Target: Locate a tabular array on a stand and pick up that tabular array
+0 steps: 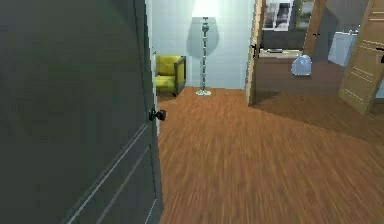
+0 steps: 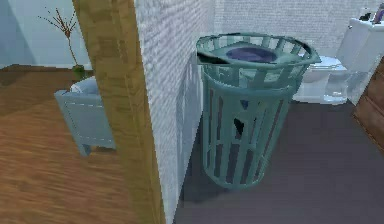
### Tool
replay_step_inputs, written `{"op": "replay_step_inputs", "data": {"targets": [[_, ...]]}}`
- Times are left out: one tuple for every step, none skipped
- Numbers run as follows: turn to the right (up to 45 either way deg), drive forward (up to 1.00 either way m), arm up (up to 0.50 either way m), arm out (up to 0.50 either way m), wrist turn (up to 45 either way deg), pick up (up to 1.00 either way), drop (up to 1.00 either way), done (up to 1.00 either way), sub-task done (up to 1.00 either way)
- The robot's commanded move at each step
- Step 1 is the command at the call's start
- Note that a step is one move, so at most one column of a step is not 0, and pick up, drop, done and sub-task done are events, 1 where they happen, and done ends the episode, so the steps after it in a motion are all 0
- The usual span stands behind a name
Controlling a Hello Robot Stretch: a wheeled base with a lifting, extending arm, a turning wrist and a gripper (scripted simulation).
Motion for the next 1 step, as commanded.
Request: {"op": "replay_step_inputs", "data": {"targets": [[15.0,0.0,0.0,0.0,0.0,0.0,0.0,0.0,0.0]]}}
